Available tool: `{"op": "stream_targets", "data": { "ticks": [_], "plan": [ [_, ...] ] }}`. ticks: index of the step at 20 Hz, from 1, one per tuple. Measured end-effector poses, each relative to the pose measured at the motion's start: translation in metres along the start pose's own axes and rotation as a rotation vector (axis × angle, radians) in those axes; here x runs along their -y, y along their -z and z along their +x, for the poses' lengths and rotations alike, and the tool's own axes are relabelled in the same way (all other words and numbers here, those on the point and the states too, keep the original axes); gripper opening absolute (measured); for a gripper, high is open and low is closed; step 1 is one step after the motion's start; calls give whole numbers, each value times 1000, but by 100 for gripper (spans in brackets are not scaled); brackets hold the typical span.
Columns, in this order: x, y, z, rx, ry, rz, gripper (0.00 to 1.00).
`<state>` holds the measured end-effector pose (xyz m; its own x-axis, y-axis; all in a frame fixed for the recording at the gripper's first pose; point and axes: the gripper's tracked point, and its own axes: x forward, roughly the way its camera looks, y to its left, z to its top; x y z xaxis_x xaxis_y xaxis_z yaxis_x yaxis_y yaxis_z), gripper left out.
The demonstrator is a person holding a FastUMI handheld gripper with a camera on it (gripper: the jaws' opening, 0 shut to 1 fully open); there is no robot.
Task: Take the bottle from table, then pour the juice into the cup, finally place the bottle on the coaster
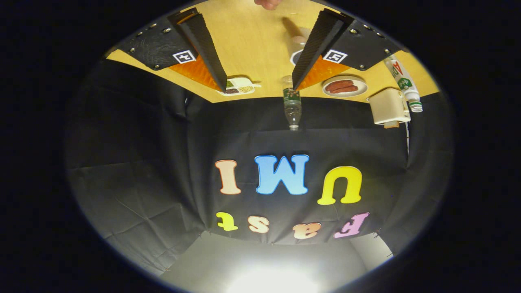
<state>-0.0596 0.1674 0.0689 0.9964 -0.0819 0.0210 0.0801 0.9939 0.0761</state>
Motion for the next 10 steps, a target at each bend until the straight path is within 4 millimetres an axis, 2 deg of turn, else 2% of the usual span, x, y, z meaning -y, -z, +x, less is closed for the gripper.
{"op": "stream_targets", "data": {
  "ticks": [6, 10],
  "plan": [
    [-85, 0, -29, 21, -119, -18, 98],
    [-133, 9, -46, 34, -201, 20, 98]
  ]
}}
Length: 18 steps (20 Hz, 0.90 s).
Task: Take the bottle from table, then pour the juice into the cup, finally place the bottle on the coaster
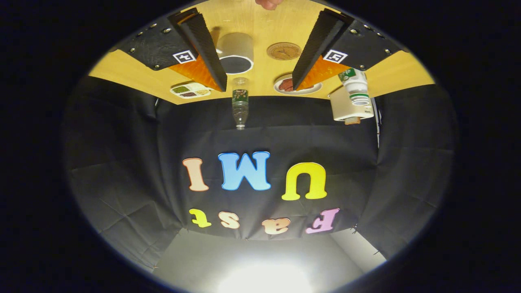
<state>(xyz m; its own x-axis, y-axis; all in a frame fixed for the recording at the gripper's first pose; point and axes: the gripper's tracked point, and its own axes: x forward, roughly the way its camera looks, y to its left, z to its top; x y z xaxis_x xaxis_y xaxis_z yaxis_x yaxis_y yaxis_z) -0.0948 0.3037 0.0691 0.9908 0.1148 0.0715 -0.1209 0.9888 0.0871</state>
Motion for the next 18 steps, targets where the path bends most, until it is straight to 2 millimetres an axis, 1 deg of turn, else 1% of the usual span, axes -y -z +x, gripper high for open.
{"op": "stream_targets", "data": {
  "ticks": [3, 5, 8, 11, 12, 15, 18],
  "plan": [
    [-33, 8, -4, -1, -37, 2, 98],
    [-63, 13, -6, -5, -100, -20, 98],
    [-92, 20, -10, -8, -156, -70, 98],
    [-120, 34, -2, -14, -208, -56, 98],
    [-128, 38, 2, -15, -221, -48, 98],
    [-143, 54, 17, -36, -232, -56, 98],
    [-152, 65, 30, -54, -230, -95, 98]
  ]
}}
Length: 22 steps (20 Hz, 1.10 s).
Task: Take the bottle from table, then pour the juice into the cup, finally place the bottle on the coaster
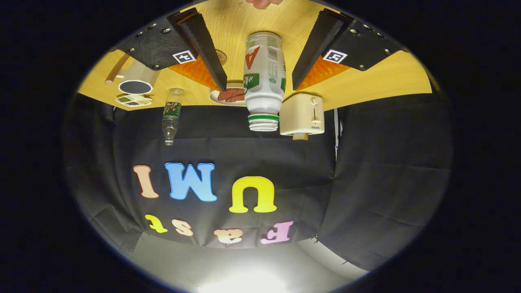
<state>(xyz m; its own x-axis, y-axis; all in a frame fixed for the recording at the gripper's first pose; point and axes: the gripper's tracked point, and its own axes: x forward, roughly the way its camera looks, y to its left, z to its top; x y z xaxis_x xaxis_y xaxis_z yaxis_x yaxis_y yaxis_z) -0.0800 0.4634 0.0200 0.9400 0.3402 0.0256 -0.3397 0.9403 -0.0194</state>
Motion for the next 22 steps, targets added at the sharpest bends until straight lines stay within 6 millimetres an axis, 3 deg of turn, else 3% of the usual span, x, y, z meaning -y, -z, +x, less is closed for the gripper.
{"op": "stream_targets", "data": {
  "ticks": [8, 9, 10, 11, 14, 19, 22],
  "plan": [
    [-10, 20, 32, -51, 15, 3, 98],
    [-6, 24, 34, -65, 36, -7, 95],
    [-8, 26, 42, -57, 15, -1, 83],
    [-6, 24, 35, -62, 26, 17, 70],
    [3, 23, 32, -72, 67, 61, 66],
    [20, 16, 24, -88, 106, 99, 66],
    [32, 1, 19, -82, 126, 131, 66]
  ]
}}
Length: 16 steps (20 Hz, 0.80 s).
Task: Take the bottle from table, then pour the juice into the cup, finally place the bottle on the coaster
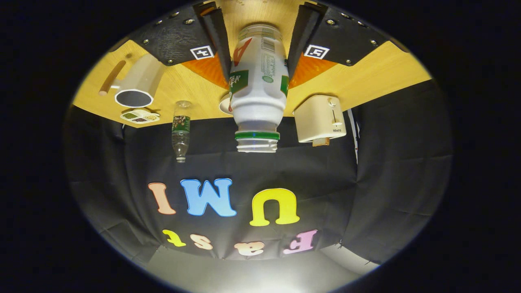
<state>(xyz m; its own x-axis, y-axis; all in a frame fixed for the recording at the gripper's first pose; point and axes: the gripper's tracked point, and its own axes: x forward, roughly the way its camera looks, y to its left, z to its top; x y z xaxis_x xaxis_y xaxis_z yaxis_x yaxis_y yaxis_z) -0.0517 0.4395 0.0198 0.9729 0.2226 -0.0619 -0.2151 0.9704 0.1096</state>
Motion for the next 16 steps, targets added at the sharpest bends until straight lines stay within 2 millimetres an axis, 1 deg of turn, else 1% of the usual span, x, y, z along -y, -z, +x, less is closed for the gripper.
{"op": "stream_targets", "data": {
  "ticks": [5, 8, 10, 16],
  "plan": [
    [12, -29, -15, 12, 18, 31, 66],
    [16, -41, -23, 0, 28, 53, 66],
    [18, -48, -23, 0, 31, 101, 66],
    [38, -32, -20, -49, 87, 243, 66]
  ]
}}
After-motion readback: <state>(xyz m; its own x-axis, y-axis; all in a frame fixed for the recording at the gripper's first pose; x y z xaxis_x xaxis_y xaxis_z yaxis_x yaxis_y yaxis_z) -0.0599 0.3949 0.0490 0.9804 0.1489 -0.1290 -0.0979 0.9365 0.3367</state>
